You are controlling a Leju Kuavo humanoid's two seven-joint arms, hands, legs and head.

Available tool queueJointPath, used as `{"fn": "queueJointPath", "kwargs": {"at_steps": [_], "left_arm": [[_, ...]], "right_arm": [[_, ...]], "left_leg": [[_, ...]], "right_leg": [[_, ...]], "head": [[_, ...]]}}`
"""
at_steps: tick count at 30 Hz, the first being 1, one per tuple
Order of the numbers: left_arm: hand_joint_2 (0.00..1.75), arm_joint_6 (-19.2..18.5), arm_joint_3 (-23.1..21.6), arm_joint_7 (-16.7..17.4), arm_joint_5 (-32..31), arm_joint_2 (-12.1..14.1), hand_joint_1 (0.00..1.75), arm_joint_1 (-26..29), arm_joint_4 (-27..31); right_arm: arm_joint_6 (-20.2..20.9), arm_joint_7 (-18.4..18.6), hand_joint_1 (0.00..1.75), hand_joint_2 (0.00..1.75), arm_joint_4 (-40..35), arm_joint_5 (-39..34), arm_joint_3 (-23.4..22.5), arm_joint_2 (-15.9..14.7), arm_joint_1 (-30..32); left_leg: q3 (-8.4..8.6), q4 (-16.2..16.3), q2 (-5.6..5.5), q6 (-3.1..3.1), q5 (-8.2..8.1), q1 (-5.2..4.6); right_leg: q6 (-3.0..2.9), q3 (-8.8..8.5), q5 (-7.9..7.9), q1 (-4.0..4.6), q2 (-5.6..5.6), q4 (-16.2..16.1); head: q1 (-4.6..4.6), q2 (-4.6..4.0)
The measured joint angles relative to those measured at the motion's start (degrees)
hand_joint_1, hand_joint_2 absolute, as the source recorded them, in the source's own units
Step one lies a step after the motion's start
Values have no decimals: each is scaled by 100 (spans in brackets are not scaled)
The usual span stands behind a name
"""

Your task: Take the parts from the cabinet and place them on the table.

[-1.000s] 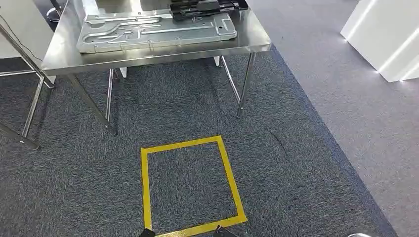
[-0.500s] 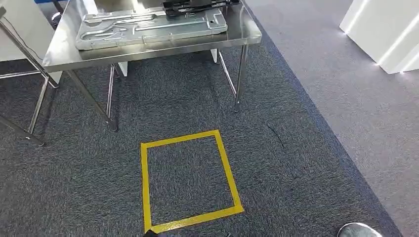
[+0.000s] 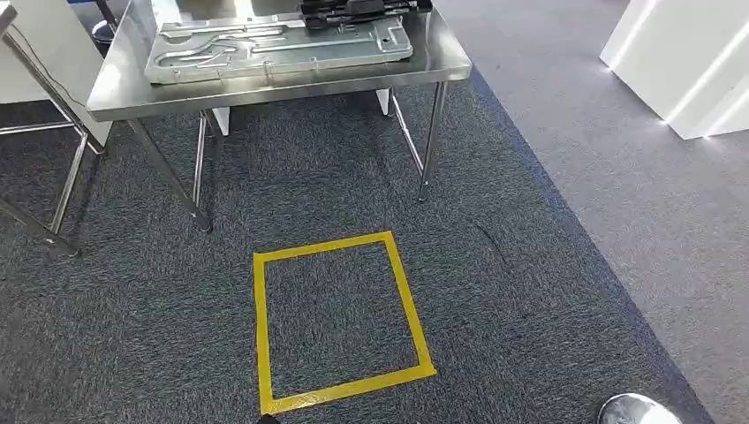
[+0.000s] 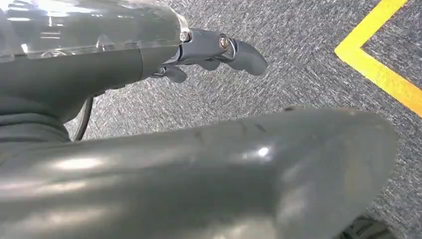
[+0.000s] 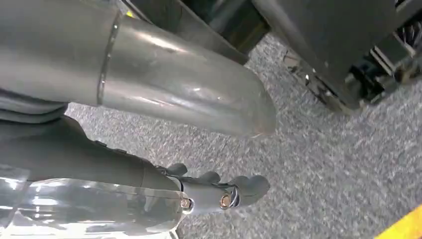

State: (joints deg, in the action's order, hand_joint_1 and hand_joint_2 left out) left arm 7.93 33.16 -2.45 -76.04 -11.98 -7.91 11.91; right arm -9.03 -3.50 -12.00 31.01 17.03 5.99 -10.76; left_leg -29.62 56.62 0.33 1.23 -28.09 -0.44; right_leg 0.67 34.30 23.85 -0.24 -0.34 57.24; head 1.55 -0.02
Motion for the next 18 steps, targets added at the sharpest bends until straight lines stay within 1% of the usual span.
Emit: {"fn": "queueJointPath", "kwargs": {"at_steps": [1,3,5,6,7,8,9,10,11,12,13,14,15,16,17,18], "left_arm": [[0,4,0,-9,0,9,0,-1,0],[0,17,0,-13,2,17,0,-2,0],[0,15,0,-79,9,30,0,4,0],[0,13,0,-121,13,31,0,4,0],[0,13,2,-147,24,35,0,3,0],[0,15,2,-171,26,44,0,-2,0],[0,22,2,-175,26,46,0,-1,0],[0,39,2,-164,26,46,0,10,0],[0,59,2,-133,26,46,0,19,0],[0,88,2,-105,28,44,0,28,0],[0,112,2,-90,31,39,0,33,0],[0,133,2,-79,41,33,0,33,0],[0,144,2,-81,44,31,0,30,0],[0,144,2,-107,44,31,0,29,0],[0,146,2,-131,44,35,0,29,0],[0,146,2,-155,44,37,0,38,0]], "right_arm": [[51,22,0,0,0,18,0,0,1],[59,103,0,0,0,125,0,0,2],[46,153,0,0,0,203,0,0,1],[50,166,0,0,0,238,0,0,1],[59,181,0,0,0,269,0,-7,1],[83,201,0,0,0,322,0,-7,0],[105,225,0,0,0,363,0,-7,2],[132,236,0,0,0,398,0,-7,6],[145,245,0,0,2,426,0,-7,10],[153,258,0,0,4,444,0,-7,15],[162,271,0,0,4,470,0,-7,16],[169,286,0,0,4,503,0,-9,14],[175,291,0,0,4,531,0,-9,11],[177,293,0,0,4,549,0,-9,11],[179,295,0,0,4,573,0,-9,12],[179,295,0,0,4,586,0,-9,17]], "left_leg": [[-20,38,1,17,1,-33],[-54,53,-2,43,18,-27],[-71,42,-16,78,43,-36],[-56,-48,-34,110,109,17],[-33,-85,-41,134,162,37],[-73,-94,-53,170,205,48],[-113,-93,-75,167,225,46],[-150,-88,-98,164,245,45],[-188,-78,-132,148,266,46],[-223,-62,-182,125,281,55],[-251,-41,-234,104,293,63],[-278,-8,-298,84,299,77],[-308,37,-363,49,296,93],[-343,88,-412,9,291,102],[-385,121,-455,-45,281,68],[-401,118,-498,-83,300,72]], "right_leg": [[35,10,-25,-38,0,-11],[58,28,-43,-32,-3,-7],[83,26,-67,-42,-34,-22],[106,33,-64,-6,-39,-14],[116,80,83,-34,-16,96],[122,223,388,-34,5,446],[135,414,678,-54,10,926],[147,596,904,-63,11,1399],[158,727,1033,-68,10,1754],[167,736,1021,-80,11,1844],[177,581,882,-99,12,1633],[180,290,667,-118,32,1169],[182,-62,452,-145,121,572],[184,-327,408,-186,387,103],[151,-326,453,-116,432,95],[87,-304,430,-143,347,98]], "head": [[-2,0],[-2,0],[0,0],[0,0],[-2,0],[-2,0],[-2,0],[-2,0],[-2,0],[-2,0],[-2,0],[-2,0],[-2,0],[-2,0],[-2,0],[0,0]]}}
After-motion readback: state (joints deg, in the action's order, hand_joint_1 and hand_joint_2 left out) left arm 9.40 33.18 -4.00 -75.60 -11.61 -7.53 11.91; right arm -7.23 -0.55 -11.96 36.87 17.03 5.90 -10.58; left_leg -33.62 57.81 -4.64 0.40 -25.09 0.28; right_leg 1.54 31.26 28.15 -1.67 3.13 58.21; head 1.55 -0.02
